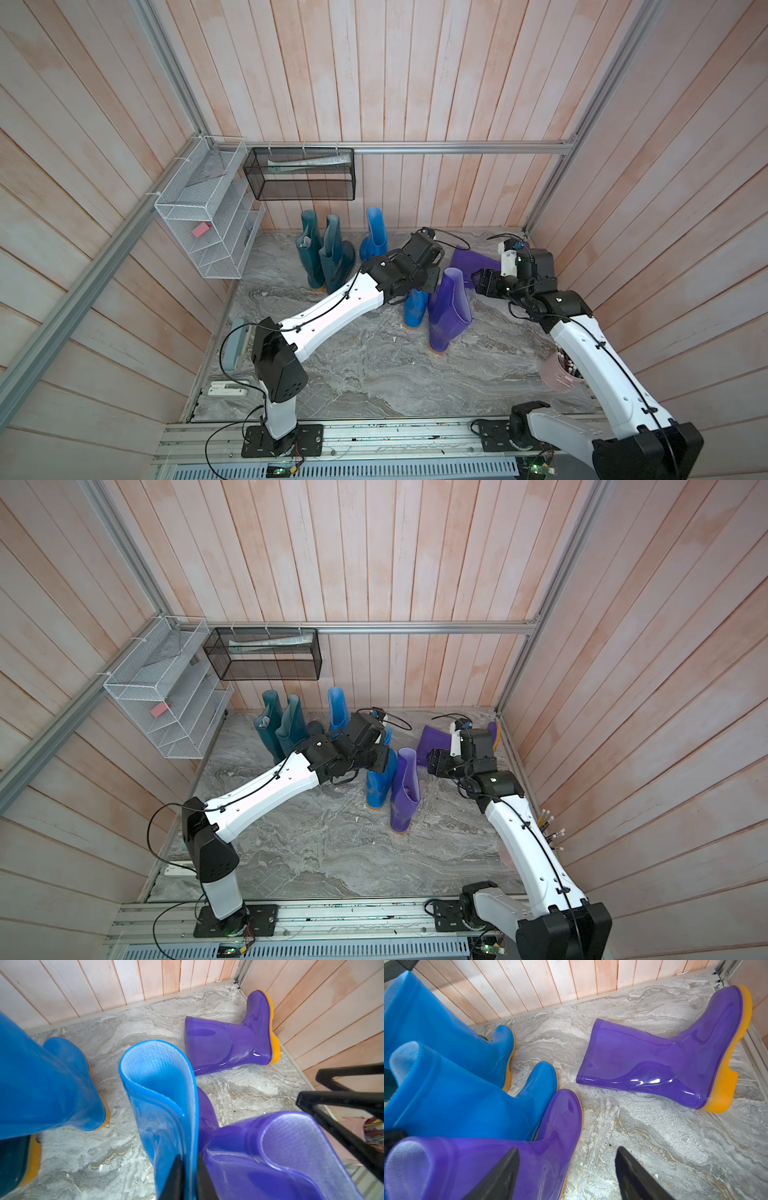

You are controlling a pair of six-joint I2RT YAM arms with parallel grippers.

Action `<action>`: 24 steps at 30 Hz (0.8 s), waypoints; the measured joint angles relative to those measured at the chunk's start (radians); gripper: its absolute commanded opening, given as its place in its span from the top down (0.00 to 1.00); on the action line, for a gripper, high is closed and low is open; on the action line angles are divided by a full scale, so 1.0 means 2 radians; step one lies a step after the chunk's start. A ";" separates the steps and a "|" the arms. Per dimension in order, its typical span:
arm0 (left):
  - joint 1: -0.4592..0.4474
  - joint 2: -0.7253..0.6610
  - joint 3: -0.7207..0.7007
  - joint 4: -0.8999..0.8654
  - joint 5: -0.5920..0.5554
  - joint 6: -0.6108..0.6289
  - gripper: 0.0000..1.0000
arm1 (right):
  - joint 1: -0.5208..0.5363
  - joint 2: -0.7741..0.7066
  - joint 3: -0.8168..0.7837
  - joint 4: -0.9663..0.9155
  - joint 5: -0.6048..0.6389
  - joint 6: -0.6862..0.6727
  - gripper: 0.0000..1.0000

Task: Match and arrange rain boots in pairs
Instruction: Pick up the rain boot at the center of the board.

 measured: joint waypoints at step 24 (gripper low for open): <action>0.038 0.000 0.000 0.047 -0.025 0.023 1.00 | -0.003 -0.005 -0.001 0.001 0.000 0.000 0.25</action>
